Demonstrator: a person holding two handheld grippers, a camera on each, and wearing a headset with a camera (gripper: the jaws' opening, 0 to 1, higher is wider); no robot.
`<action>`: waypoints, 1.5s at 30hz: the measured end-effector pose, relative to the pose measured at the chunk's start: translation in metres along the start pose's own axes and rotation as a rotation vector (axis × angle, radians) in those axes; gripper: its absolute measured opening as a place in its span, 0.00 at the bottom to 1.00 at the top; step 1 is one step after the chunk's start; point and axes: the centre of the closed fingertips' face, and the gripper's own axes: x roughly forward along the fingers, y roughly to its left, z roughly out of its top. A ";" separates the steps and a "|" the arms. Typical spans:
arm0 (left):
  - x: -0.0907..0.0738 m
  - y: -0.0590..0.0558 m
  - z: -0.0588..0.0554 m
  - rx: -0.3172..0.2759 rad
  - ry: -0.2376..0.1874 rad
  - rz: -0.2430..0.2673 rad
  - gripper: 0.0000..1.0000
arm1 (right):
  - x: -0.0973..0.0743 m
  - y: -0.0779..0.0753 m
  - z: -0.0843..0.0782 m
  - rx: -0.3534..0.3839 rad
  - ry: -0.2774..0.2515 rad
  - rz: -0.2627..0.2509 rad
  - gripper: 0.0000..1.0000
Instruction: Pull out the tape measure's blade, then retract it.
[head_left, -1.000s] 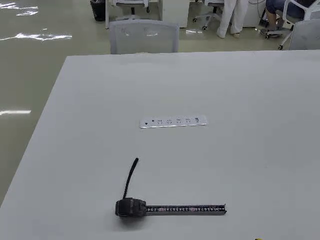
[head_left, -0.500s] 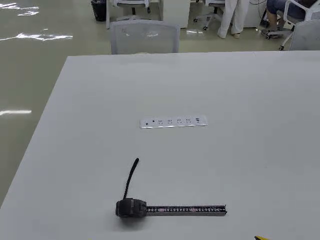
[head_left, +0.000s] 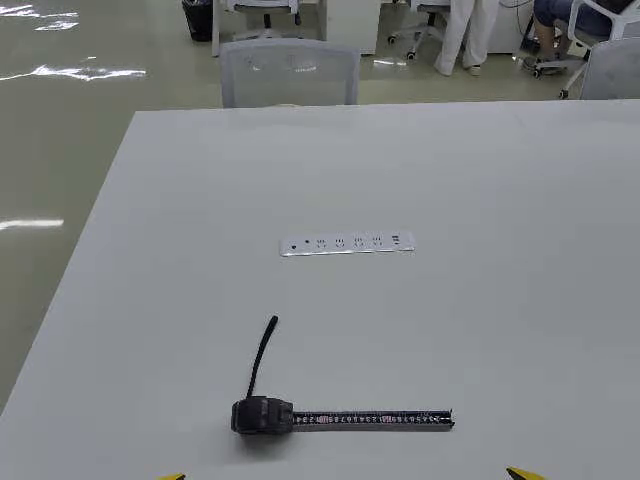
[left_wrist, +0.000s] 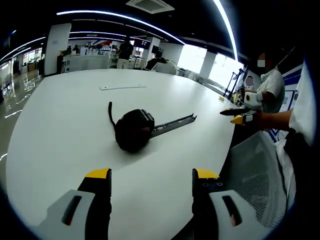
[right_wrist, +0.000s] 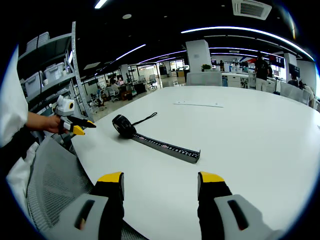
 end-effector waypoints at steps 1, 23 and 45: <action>0.001 0.000 0.001 -0.002 -0.001 0.000 0.63 | 0.000 0.000 0.000 0.000 -0.001 0.000 0.60; 0.011 -0.001 0.009 0.000 -0.010 0.037 0.66 | -0.001 -0.003 0.007 -0.002 -0.017 -0.002 0.60; 0.020 0.005 0.013 -0.071 -0.032 0.092 0.68 | -0.004 -0.004 0.009 0.000 -0.027 -0.001 0.60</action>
